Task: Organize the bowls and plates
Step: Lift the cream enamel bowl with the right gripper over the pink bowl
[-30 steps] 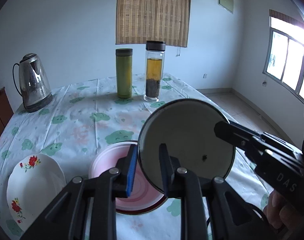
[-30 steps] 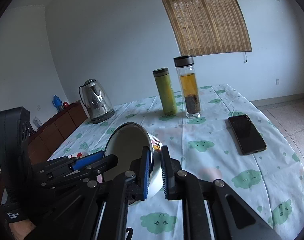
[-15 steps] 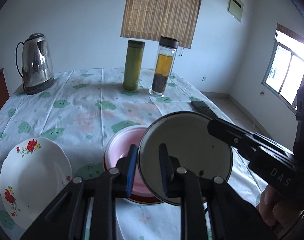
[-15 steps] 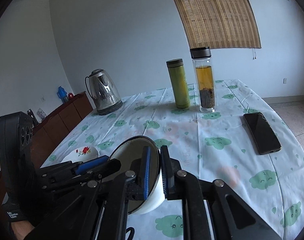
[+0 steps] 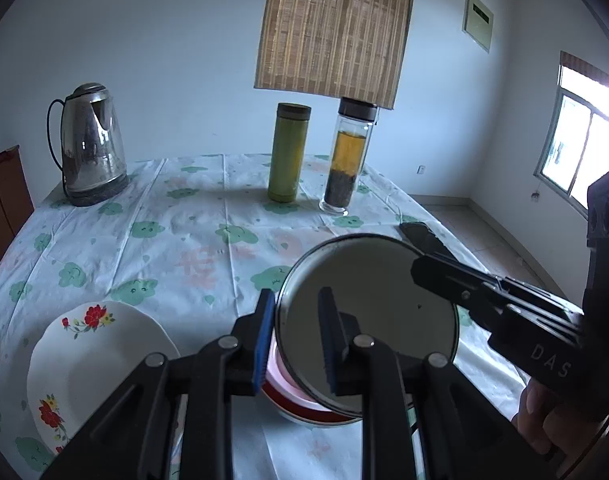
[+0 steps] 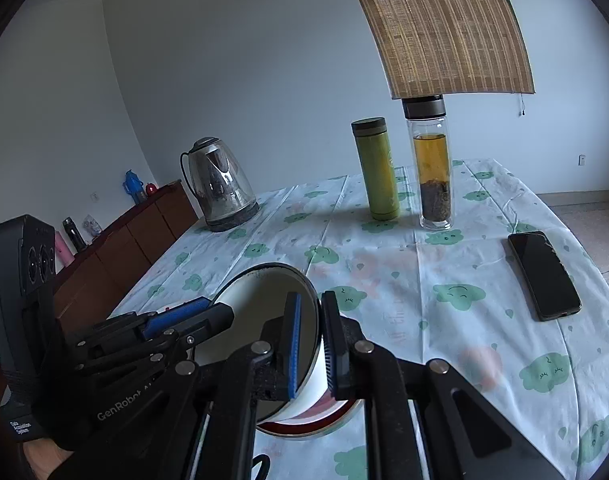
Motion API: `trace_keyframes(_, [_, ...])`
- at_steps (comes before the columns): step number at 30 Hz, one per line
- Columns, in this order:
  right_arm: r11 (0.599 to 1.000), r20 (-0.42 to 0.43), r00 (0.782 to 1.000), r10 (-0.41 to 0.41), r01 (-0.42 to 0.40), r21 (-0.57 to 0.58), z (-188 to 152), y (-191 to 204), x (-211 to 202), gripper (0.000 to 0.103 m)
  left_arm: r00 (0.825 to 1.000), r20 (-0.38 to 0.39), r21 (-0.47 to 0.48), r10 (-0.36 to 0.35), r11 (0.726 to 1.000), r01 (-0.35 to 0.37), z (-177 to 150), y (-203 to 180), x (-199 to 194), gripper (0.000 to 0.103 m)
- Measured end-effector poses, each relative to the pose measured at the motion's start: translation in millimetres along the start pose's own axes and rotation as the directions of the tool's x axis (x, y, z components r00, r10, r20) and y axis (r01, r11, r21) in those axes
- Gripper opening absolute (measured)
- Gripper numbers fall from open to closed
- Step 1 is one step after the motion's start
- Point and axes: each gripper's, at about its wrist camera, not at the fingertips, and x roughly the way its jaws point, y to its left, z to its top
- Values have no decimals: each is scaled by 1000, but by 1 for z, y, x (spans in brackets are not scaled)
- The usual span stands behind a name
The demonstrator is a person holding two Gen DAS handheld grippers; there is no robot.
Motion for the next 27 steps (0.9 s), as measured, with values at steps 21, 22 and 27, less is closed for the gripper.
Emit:
trace_keyframes(21, [999,-15,1000,3,-2,37,-13,-9,19,12,1000,-26,13,16,1000,-16,-10,4,20,19])
trace_keyframes(22, [999,-13,1000,-1,2,34,-14,-10,19,12,999,-28,14,15,1000,-15,-10,4,21,19])
trace_keyframes(27, [999,-12,1000,-15,15,31,-15,-12,21,12,999,-35,20,15,1000,-14,-14,1,26,19])
